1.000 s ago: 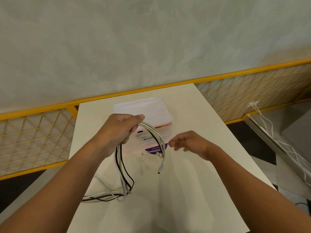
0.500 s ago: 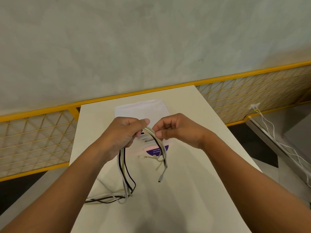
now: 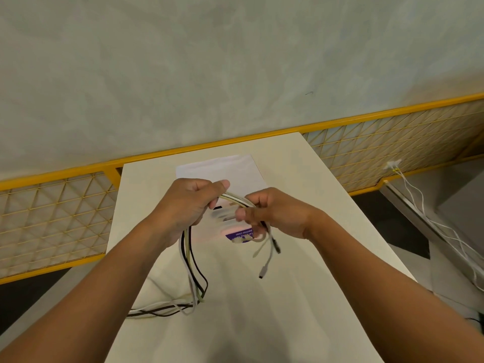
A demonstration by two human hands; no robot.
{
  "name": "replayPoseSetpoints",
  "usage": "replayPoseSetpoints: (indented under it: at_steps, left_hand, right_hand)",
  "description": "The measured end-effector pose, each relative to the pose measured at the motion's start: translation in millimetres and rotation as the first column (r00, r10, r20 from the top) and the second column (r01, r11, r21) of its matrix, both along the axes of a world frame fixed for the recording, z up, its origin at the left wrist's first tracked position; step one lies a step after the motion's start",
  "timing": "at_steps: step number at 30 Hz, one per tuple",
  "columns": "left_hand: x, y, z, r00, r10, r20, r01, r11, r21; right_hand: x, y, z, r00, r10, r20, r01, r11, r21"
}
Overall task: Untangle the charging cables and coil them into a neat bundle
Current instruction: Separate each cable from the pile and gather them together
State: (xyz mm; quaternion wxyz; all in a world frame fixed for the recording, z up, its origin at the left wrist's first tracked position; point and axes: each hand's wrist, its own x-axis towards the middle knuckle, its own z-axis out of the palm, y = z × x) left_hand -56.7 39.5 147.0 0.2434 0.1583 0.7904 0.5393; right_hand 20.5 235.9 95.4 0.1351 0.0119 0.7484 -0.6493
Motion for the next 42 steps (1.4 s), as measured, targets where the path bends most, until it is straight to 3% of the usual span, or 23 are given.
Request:
replayPoseSetpoints:
  at_steps: [3,13,17,20,24,26,30,33,35,37,39,42]
  left_hand:
    - [-7.3,-10.4,2.0,0.999,0.05,-0.015,-0.05,0.999,-0.006]
    - [-11.1,-15.3,-5.0,0.993,0.115,-0.039,-0.117,0.991,-0.066]
    - [-3.7,-6.0,-5.0,0.992,0.075,-0.099,-0.086,0.99,-0.111]
    - [2.6,-0.2,-7.1,0.988,0.047,-0.148,-0.071,0.985,-0.156]
    - [6.2,7.4,-8.6,0.985,0.024,-0.171,-0.054,0.983,-0.177]
    - [8.7,11.4,-7.6,0.984,0.025,-0.176,-0.055,0.985,-0.164]
    - [6.5,10.1,-7.3,0.986,0.019,-0.163,-0.046,0.986,-0.161]
    - [-0.4,3.9,-7.0,0.995,0.046,-0.094,-0.059,0.988,-0.14]
    - [-5.3,-1.3,-7.8,0.997,0.075,-0.023,-0.077,0.99,-0.116]
    - [-8.7,-5.6,-7.8,0.994,0.101,0.032,-0.098,0.991,-0.095]
    - [-9.7,-7.3,-7.6,0.992,0.114,0.056,-0.109,0.99,-0.086]
    - [-10.1,-7.0,-7.0,0.991,0.116,0.071,-0.109,0.99,-0.089]
  right_hand:
    - [7.8,11.3,-6.7,0.997,-0.07,0.017,0.07,0.998,-0.002]
    - [18.5,41.4,-25.9,0.982,-0.084,0.171,0.116,0.976,-0.182]
    - [16.5,42.8,-27.9,0.981,-0.154,0.122,0.145,0.986,0.081]
    - [11.8,43.3,-28.1,0.976,-0.21,0.061,0.185,0.941,0.285]
    - [1.3,45.0,-37.6,0.973,-0.22,-0.07,0.227,0.855,0.466]
    - [-1.4,46.7,-44.2,0.965,-0.223,-0.141,0.264,0.839,0.476]
    - [7.7,52.5,-46.9,0.973,-0.223,-0.056,0.229,0.919,0.321]
    - [17.9,60.3,-50.8,0.983,-0.148,0.107,0.144,0.989,0.047]
    - [22.4,68.1,-58.2,0.977,-0.122,0.177,0.161,0.96,-0.23]
    - [24.9,75.7,-63.6,0.977,-0.095,0.191,0.167,0.898,-0.406]
    - [27.0,80.8,-66.3,0.978,-0.073,0.197,0.158,0.874,-0.46]
    - [28.7,87.2,-67.8,0.971,-0.048,0.233,0.144,0.897,-0.417]
